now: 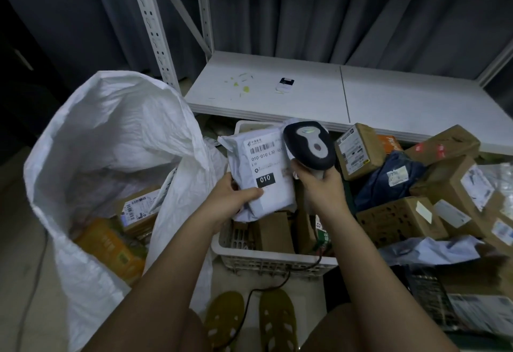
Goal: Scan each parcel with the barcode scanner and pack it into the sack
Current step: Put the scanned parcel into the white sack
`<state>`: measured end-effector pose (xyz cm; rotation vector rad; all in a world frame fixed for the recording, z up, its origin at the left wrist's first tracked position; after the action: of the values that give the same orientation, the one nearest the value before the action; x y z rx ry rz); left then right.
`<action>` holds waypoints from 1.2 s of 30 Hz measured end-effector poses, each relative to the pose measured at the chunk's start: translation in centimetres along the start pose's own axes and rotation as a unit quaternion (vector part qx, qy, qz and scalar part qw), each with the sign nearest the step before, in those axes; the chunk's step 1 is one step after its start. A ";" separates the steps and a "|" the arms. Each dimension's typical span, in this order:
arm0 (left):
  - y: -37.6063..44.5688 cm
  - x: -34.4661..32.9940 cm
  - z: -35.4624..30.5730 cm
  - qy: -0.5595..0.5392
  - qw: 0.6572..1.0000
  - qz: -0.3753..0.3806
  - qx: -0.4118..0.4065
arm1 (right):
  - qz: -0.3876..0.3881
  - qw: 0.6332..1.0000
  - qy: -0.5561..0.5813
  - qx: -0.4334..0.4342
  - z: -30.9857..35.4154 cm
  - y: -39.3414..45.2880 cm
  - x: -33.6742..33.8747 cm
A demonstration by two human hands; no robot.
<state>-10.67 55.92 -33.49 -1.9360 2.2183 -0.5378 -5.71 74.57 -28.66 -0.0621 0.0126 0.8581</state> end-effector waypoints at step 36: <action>-3.2 9.6 -4.0 -0.183 0.954 -0.211 -0.106 | 0.033 0.999 0.008 -0.009 1.5 -2.3 -2.1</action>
<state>-10.55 46.91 -27.43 -2.4014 1.6982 0.0297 -5.39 71.59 -26.93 -0.0855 0.0223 0.9230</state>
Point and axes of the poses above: each hand's wrist, its own y-axis towards the middle knuckle, its own x-axis out of the back of the hand, z = x × y, the point moved 9 cm from there along y, towards the middle knuckle, and after that the axes turned 12 degrees about -z, right-handed, at the moved point
